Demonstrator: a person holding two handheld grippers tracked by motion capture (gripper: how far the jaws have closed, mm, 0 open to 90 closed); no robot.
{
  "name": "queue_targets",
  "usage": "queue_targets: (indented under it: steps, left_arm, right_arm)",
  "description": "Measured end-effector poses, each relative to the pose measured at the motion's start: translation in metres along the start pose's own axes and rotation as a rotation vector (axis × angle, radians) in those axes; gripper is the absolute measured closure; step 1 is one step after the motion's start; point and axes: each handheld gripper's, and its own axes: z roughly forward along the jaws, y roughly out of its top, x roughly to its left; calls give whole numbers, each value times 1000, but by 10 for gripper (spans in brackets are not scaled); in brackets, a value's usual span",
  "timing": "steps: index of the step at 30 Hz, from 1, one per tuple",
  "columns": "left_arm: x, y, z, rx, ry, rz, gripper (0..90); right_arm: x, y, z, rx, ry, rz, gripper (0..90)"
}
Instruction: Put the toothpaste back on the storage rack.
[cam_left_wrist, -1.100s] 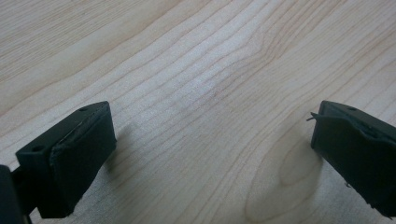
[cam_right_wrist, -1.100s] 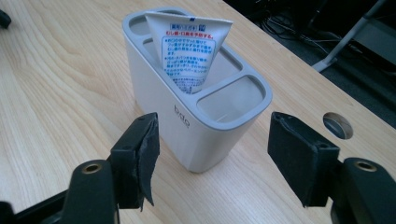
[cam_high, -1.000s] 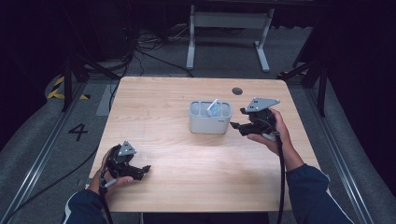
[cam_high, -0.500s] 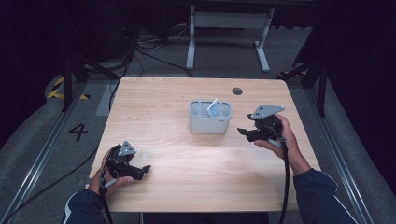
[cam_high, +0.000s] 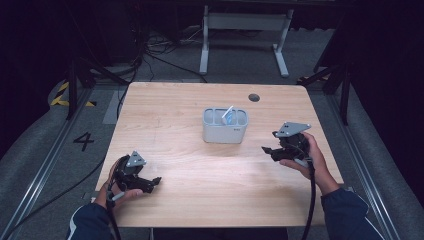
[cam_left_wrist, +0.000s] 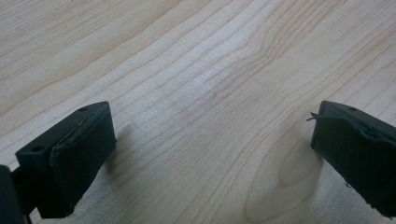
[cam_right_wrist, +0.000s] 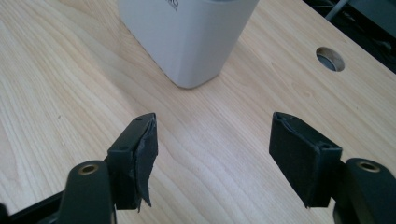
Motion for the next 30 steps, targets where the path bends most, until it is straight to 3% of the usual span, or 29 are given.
queue_targets:
  steps: [12,20,25,30]
  left_arm:
    - [0,0,0,0,-1,-3,3]
    - [0,0,0,1,0,1,3]
    - [0,0,0,1,0,0,2]
    - [0,0,0,2,0,2,2]
  right_arm:
    - [2,-41,-12,-12,-28,35,288]
    - [1,-85,-19,6,-20,100,264]
    - [-2,-114,-21,18,-6,168,240]
    - [-6,-131,-25,12,-7,223,228]
